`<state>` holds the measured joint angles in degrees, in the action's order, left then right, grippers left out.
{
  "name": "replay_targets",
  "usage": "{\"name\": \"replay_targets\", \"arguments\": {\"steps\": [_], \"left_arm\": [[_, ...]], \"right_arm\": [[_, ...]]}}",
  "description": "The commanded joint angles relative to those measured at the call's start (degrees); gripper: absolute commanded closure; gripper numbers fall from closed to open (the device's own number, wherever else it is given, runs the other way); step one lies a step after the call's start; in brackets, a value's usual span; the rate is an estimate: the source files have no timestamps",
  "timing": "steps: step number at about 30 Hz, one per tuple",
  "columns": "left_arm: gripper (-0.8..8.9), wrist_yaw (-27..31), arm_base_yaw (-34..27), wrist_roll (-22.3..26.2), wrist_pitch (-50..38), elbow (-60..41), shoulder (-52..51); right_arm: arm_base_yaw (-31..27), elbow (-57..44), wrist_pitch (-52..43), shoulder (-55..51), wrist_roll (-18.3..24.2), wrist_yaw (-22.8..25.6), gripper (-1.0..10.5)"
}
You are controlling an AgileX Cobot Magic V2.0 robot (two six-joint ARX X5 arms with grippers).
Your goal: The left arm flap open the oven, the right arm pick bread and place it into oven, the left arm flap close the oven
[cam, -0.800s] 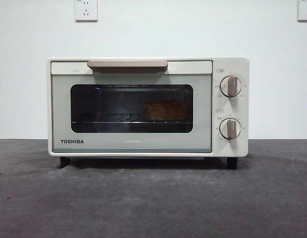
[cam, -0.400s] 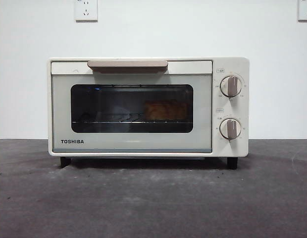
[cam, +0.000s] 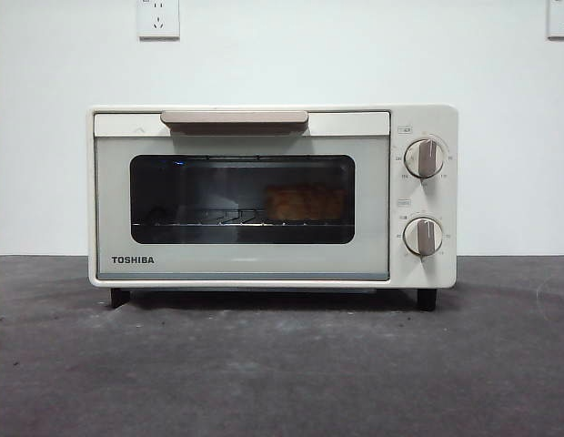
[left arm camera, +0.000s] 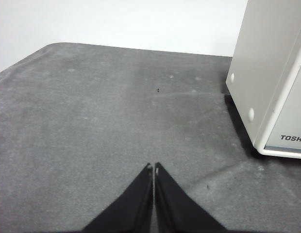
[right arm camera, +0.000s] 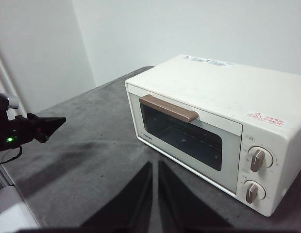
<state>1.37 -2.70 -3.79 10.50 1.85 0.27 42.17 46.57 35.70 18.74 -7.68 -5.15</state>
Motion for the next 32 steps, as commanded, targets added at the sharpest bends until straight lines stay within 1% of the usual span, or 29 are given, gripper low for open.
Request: {"name": "replay_targets", "arguments": {"steps": [1,4,5,6,8,10,12,14,15,19,22,26,32], "left_arm": [[8.03,0.31,0.09,0.31,0.24,-1.16,-0.09],[8.02,0.31,0.09,0.31,0.24,-1.16,-0.09],[8.03,0.31,0.09,0.31,0.24,-1.16,-0.09],[8.02,0.33,0.09,0.31,0.24,-1.16,-0.09],[8.02,0.31,0.09,0.31,0.24,-1.16,-0.09],[8.02,0.33,0.09,0.31,0.24,-1.16,-0.09],[8.02,0.33,0.09,0.31,0.24,-1.16,-0.09],[8.02,0.33,0.09,0.31,0.24,-1.16,-0.09],[8.03,0.33,0.09,0.31,0.24,-1.16,-0.09],[8.02,0.33,0.09,0.31,0.24,-1.16,-0.09],[8.02,0.31,0.09,0.31,0.24,-1.16,-0.09],[8.02,0.33,0.09,0.31,0.24,-1.16,-0.09],[8.02,0.33,0.09,0.31,0.24,-1.16,-0.09]], "right_arm": [[0.44,0.81,-0.59,0.2,0.55,0.07,9.3],[0.44,0.72,-0.83,0.17,1.01,0.48,9.3],[0.04,0.7,-0.96,0.02,1.86,2.36,9.3],[-0.79,0.63,-1.03,-0.26,1.99,3.65,9.3],[-3.72,-0.13,-2.99,-0.31,2.4,4.09,9.3],[-8.22,-2.21,-7.32,-0.72,2.58,3.34,9.3],[-14.56,-6.1,-12.79,-1.99,2.62,1.27,9.3],[-20.11,-10.19,-15.78,-3.67,2.84,-0.04,9.3],[-23.87,-13.18,-16.74,-5.11,3.19,0.02,9.3],[-34.23,-23.26,-16.87,-10.43,4.17,0.22,9.3],[-39.45,-30.29,-17.81,-14.14,4.87,0.9,9.3],[-42.88,-38.03,-22.16,-17.18,5.16,0.79,9.3],[-43.45,-45.64,-28.96,-18.53,5.16,0.83,9.3]]}}
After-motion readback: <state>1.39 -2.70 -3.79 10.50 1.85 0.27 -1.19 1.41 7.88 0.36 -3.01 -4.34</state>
